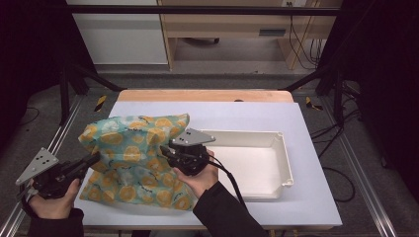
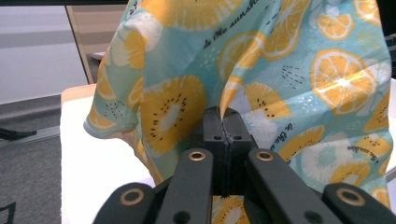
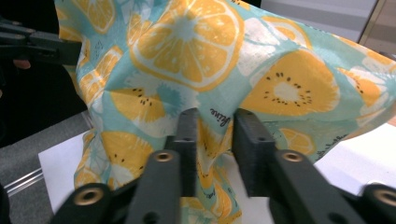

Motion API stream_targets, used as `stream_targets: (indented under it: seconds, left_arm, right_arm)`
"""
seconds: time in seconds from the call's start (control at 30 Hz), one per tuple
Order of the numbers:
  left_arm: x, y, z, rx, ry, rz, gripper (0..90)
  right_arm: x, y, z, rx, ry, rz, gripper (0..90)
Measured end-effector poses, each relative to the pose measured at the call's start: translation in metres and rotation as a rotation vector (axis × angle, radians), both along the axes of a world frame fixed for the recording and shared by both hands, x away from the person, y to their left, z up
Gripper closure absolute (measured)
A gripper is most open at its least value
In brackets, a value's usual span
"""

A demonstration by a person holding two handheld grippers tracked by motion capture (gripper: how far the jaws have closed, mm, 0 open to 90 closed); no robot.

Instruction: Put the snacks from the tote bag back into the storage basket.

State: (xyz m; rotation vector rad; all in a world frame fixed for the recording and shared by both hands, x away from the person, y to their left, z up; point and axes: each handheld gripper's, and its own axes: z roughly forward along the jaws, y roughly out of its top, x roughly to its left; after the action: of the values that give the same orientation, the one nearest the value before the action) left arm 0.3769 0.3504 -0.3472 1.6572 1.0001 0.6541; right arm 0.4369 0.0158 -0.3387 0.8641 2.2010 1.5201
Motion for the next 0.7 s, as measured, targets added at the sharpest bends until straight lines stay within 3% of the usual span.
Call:
stream_targets:
  seconds: [0.2,0.47,0.7]
  left_arm:
    - [-0.003,0.001,0.001,-0.014,-0.004,-0.008,90.0]
    - [-0.01,0.001,0.004,-0.027,-0.017,-0.017,90.0]
    - [-0.021,-0.002,0.003,-0.012,-0.033,-0.009,90.0]
  right_arm:
    - [-0.002,-0.004,0.005,-0.002,-0.002,0.022,89.3]
    - [-0.013,-0.013,0.014,0.018,-0.023,0.053,90.0]
    - [-0.032,-0.017,0.014,0.03,-0.04,0.095,90.0]
